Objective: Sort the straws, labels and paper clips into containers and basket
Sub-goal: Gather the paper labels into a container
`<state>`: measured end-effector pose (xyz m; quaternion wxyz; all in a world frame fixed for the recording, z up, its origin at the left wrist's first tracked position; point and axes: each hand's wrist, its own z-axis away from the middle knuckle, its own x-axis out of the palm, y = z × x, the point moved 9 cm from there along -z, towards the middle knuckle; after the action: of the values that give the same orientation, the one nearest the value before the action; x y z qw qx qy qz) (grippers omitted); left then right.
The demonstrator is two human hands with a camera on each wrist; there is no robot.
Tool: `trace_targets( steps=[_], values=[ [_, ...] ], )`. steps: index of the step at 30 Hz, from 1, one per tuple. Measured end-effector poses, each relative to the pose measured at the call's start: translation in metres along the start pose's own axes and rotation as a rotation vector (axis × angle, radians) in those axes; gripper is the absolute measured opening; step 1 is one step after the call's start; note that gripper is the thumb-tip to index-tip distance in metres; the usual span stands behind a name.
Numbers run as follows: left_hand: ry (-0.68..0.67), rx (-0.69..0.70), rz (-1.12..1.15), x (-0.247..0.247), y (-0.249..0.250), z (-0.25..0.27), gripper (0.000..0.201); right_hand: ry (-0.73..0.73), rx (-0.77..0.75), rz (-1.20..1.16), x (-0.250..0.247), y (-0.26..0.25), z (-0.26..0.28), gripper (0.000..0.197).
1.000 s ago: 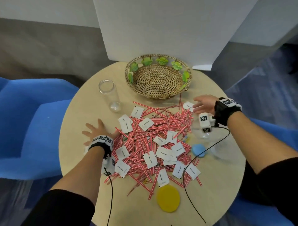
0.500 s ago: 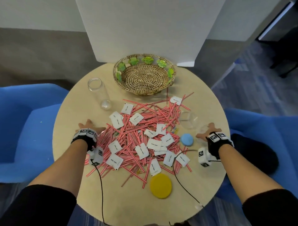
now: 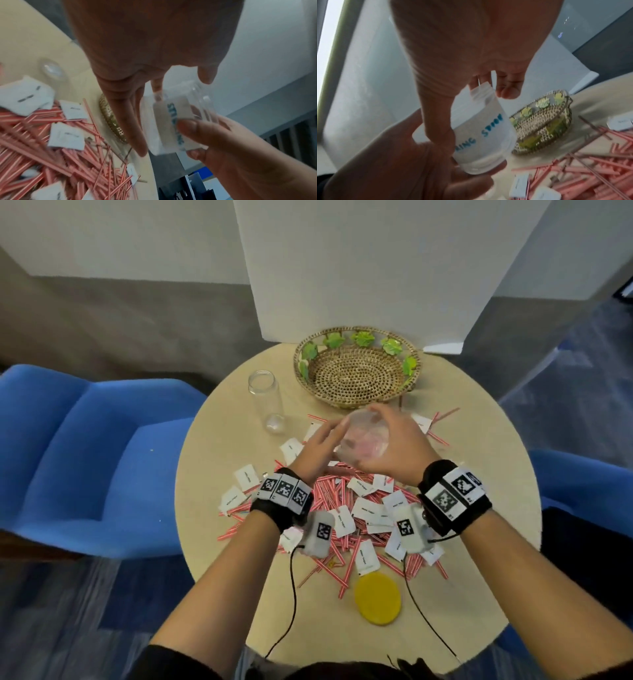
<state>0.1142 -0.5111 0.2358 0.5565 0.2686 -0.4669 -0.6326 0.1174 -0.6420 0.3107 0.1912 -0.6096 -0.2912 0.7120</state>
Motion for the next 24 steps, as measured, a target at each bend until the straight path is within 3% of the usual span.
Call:
trace_targets(
  steps=[4,7,9,11,13,15,18,24],
  values=[
    [0.067,-0.011,0.03,-0.011,-0.033,0.009,0.045,-0.034,-0.044,-0.118,0.03,-0.002,0.021,0.109],
    [0.133,-0.067,-0.078,-0.025,-0.053,0.015,0.05,-0.217,0.12,-0.203,0.057,0.046,0.045,0.116],
    [0.202,-0.047,-0.145,-0.038,-0.056,0.016,0.06,-0.317,0.328,-0.059,0.069,0.1,0.066,0.095],
    [0.231,-0.013,-0.16,-0.041,-0.051,0.017,0.069,-0.277,0.511,0.16,0.065,0.16,0.089,0.061],
    [0.224,-0.019,-0.092,-0.036,-0.051,0.02,0.07,-0.218,0.599,0.307,0.064,0.2,0.109,0.043],
    [0.213,-0.036,-0.068,-0.03,-0.058,0.022,0.07,-0.232,0.647,0.337,0.074,0.223,0.128,0.04],
    [0.226,-0.062,-0.098,-0.027,-0.074,0.02,0.086,-0.204,0.677,0.329,0.089,0.239,0.146,0.043],
    [0.195,-0.095,-0.057,-0.019,-0.089,0.024,0.062,-0.148,0.621,0.324,0.085,0.237,0.142,0.021]
  ],
)
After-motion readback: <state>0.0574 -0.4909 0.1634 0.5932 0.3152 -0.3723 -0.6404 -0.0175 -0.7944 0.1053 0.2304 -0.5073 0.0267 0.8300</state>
